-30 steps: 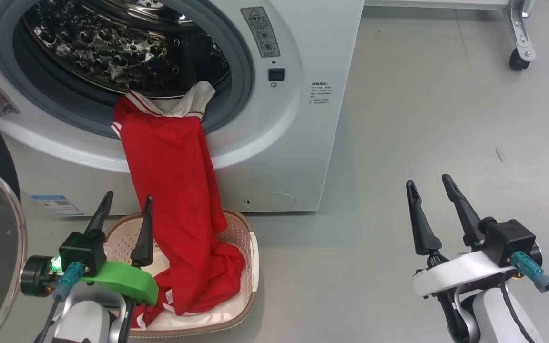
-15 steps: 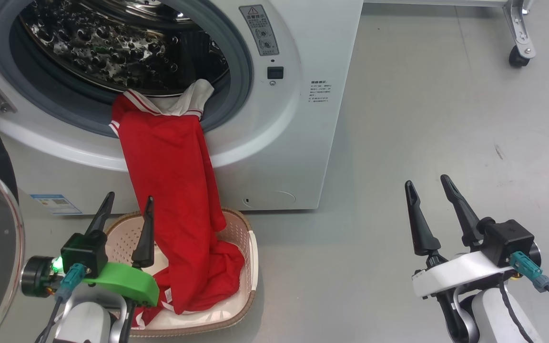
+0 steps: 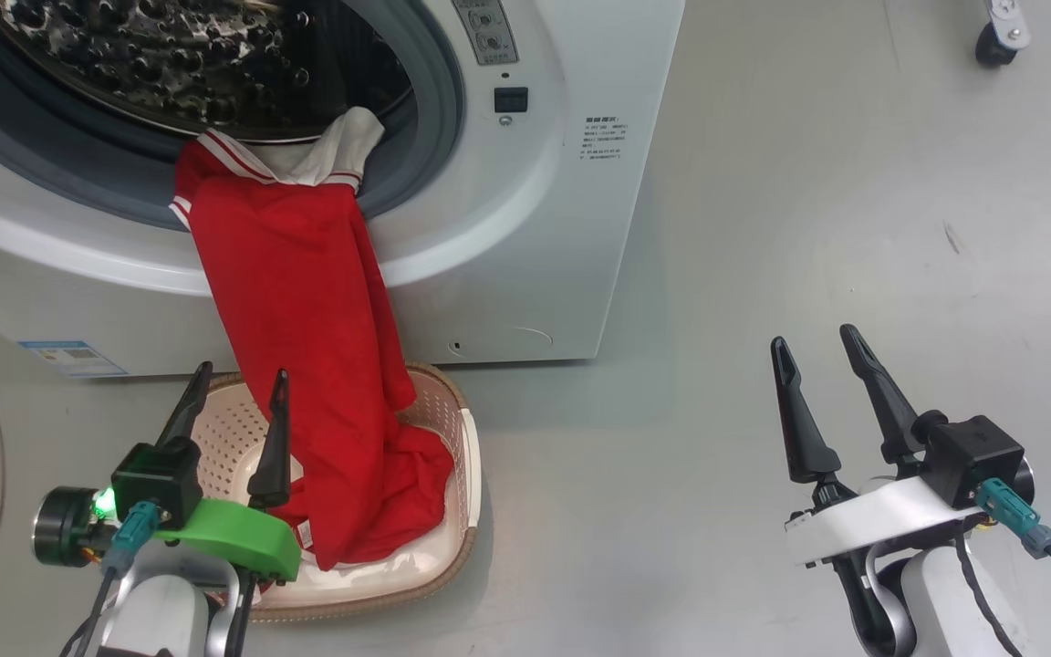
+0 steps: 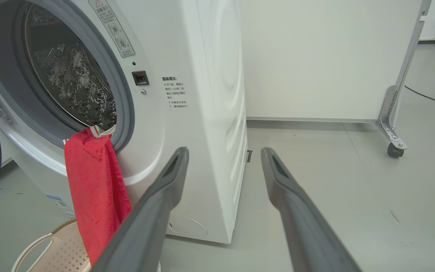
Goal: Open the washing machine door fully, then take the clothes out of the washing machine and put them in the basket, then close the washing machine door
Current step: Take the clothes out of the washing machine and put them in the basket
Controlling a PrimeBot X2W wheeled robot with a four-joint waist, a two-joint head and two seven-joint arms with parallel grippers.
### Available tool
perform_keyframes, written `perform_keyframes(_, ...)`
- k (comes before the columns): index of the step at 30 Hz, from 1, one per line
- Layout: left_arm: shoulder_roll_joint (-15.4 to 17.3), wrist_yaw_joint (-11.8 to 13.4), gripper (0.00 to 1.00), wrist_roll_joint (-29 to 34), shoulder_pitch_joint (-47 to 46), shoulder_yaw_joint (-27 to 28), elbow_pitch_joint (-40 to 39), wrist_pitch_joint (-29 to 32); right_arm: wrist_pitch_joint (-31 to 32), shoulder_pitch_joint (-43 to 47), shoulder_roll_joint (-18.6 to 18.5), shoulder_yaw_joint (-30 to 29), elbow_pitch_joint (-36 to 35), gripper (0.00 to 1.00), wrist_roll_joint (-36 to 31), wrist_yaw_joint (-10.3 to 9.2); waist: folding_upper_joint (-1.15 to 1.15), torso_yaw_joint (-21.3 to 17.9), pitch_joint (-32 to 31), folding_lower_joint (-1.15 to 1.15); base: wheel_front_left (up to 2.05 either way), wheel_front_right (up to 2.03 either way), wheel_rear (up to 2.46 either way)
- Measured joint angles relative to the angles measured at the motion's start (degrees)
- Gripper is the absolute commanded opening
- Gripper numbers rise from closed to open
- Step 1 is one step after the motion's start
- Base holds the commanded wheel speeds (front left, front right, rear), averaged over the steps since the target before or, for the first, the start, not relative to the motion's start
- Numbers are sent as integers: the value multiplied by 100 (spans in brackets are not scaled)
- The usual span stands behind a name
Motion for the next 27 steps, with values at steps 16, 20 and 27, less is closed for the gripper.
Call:
perform_keyframes(16,116,189,100,-82,-747,347,91,504,0,-346,-1,179,-219,100,30,0,0,-323,952,0,0,0,0)
perform_keyframes(20,225,205,100,-166,-1071,450,172,738,0,-450,-1,224,-266,100,113,-1,0,-455,1199,0,0,0,0)
perform_keyframes(27,348,280,100,-364,-1650,713,346,1144,0,-651,-1,316,-309,100,209,-7,0,-739,1573,0,0,0,0)
